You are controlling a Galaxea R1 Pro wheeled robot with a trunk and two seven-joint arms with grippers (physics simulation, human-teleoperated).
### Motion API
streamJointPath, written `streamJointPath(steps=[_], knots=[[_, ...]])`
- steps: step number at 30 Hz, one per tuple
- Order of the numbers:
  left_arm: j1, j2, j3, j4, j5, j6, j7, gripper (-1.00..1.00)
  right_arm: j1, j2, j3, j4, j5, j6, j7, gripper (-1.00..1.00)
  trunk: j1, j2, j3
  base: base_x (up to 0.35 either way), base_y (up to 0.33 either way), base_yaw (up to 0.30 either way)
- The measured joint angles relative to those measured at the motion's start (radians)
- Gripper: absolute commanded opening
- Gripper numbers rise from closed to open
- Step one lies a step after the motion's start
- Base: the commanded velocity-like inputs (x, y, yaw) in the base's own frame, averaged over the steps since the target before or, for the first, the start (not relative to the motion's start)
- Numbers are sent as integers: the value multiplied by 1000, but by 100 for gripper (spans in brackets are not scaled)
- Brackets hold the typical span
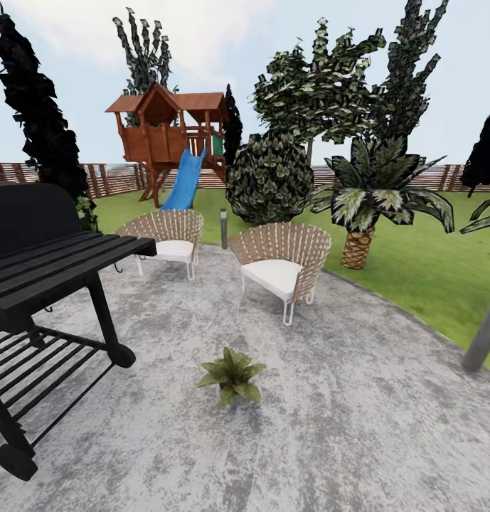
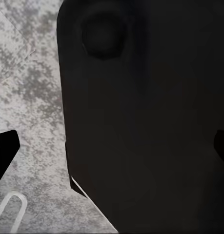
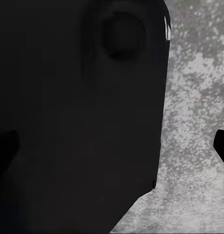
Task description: Pick up the pesticide atomizer in the garden and spray insectifuge to fully cover both potted plants in the garden.
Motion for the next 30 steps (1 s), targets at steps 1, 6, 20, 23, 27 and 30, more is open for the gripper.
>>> streamJointPath(steps=[1, 6, 20, 23, 27, 30], knots=[[1, -3, 1, 4, 1, 1, -1, 100, -6, 6, 2, -6, 3, -5, -3, 100, 0, 0, 0, 0, 0, 0], [2, -3, 1, 5, 1, 2, 0, 100, -16, 25, 1, -21, 3, -4, -3, 100, 0, 0, 0, 0, 0, 0], [0, 7, -6, -42, -8, -31, 3, 100, -24, 16, 2, -42, 4, -68, -5, 100, 0, 0, 0, 0, 0, 0], [0, 8, -4, -59, -5, -47, 11, 100, -25, -1, 0, -56, 4, -85, -5, 100, 0, 0, 0, 0, 0, 0], [-18, 10, -3, -83, -3, -68, 13, 100, -25, -23, -2, -79, 3, -107, -6, 100, 0, 0, 1, 0, 0, 0], [-35, 10, -3, -100, -1, -85, 12, 100, -26, -40, -5, -96, 2, -124, -6, 100, 0, 0, 1, 0, 0, 0]])
